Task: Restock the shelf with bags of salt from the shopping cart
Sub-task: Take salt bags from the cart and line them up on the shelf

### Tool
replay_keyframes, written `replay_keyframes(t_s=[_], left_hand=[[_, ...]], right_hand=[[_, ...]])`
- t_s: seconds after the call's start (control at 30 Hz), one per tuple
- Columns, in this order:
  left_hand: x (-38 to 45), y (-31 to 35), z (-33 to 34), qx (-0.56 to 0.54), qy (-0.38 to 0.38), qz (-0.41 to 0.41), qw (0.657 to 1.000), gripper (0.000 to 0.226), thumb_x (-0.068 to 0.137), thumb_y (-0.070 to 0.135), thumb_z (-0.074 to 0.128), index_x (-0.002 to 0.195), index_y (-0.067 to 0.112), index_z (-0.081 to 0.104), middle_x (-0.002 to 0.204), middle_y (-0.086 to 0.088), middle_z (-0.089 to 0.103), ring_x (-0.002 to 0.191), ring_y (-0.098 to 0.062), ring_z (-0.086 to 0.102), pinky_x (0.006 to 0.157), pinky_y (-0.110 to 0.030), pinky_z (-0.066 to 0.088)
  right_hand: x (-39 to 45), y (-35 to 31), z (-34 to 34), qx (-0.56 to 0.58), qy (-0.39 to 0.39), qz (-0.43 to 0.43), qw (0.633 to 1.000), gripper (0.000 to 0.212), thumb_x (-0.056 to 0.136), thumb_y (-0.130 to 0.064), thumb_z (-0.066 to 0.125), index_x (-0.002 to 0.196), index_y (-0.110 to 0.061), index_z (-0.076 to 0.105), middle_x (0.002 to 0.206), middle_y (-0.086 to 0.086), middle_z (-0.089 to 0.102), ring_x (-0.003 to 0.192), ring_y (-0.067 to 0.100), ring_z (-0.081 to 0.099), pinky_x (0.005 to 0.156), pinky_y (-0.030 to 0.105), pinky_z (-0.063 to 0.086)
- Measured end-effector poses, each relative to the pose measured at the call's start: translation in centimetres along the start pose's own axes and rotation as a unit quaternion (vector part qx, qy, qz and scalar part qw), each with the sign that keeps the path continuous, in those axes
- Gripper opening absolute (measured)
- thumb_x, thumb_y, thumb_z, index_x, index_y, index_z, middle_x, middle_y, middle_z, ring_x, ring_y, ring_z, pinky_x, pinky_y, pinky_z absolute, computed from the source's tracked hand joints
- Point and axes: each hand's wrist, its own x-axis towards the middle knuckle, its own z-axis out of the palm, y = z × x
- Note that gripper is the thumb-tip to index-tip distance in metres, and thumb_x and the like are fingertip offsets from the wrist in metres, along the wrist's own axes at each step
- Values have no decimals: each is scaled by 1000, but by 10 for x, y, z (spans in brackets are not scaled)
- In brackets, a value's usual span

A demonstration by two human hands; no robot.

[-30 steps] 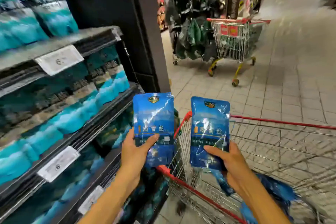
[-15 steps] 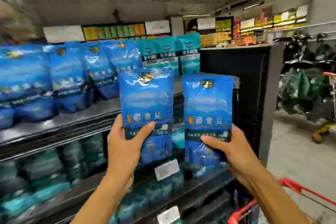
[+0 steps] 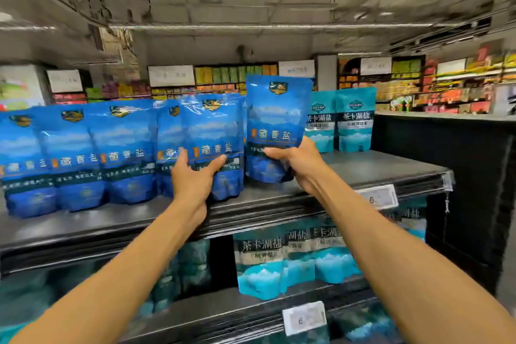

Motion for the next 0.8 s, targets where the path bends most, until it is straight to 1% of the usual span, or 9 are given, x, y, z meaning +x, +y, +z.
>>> replay_keyframes(t_s=[0.17, 0.23, 0.3, 0.4, 0.5, 0.57, 0.63, 0.7, 0.8], left_hand=[[17, -2, -15, 135, -101, 13, 986, 32, 83, 12, 76, 109, 16, 59, 111, -3, 71, 105, -22, 66, 99, -49, 50], [23, 4, -28, 248, -148, 24, 957, 40, 80, 23, 81, 111, 13, 58, 110, -1, 70, 102, -22, 65, 96, -49, 50], [27, 13, -37, 350, -176, 41, 919, 48, 72, 38, 84, 107, 15, 61, 99, -2, 71, 94, -22, 66, 91, -46, 52], [30, 24, -38, 483, -174, 93, 853, 53, 67, 55, 80, 95, 14, 62, 76, -5, 66, 77, -24, 63, 77, -42, 51], [29, 24, -36, 548, -132, 139, 815, 61, 66, 63, 74, 70, 14, 38, 64, -5, 48, 69, -29, 51, 58, -37, 40], [28, 19, -36, 592, -99, 169, 782, 66, 69, 69, 69, 69, 17, 29, 64, -2, 41, 71, -30, 49, 58, -36, 39], [30, 16, -36, 623, -78, 194, 753, 67, 70, 72, 64, 75, 14, 33, 68, -2, 45, 79, -34, 56, 59, -36, 39], [34, 17, -35, 654, -66, 212, 723, 69, 70, 74, 61, 82, 11, 38, 79, -10, 59, 87, -37, 62, 59, -36, 39], [35, 18, -31, 697, -64, 212, 682, 69, 71, 76, 56, 87, 9, 48, 87, -10, 64, 88, -35, 64, 58, -38, 41]], right_hand=[[21, 23, -12, -59, -88, 45, 993, 28, 79, 6, 74, 103, -8, 73, 110, 11, 74, 92, 17, 72, 87, 31, 57], [24, 21, -19, -108, -116, 41, 986, 30, 79, 0, 77, 107, -7, 72, 105, 5, 76, 97, 16, 72, 91, 30, 55], [23, 19, -24, -138, -135, 35, 981, 30, 77, -2, 80, 105, -10, 71, 99, -1, 77, 91, 10, 73, 79, 19, 56], [21, 18, -24, -150, -132, 28, 979, 29, 76, -1, 80, 100, -15, 71, 95, -5, 77, 84, 5, 73, 67, 13, 55], [24, 21, -20, -158, -111, 22, 981, 26, 77, 1, 79, 90, -20, 69, 77, -15, 75, 65, -5, 69, 53, 8, 49], [28, 24, -17, -167, -95, 15, 981, 26, 77, -1, 80, 89, -21, 68, 72, -18, 73, 59, -8, 66, 48, 7, 45], [31, 27, -14, -183, -87, 8, 979, 26, 76, -5, 82, 89, -23, 68, 73, -19, 73, 59, -9, 65, 47, 7, 44], [34, 28, -9, -209, -77, 3, 975, 26, 74, -11, 85, 91, -23, 68, 79, -17, 73, 62, -8, 65, 52, 9, 47], [39, 31, -4, -240, -54, 4, 969, 37, 71, -17, 88, 104, -17, 70, 98, -5, 75, 88, 8, 70, 80, 30, 57]])
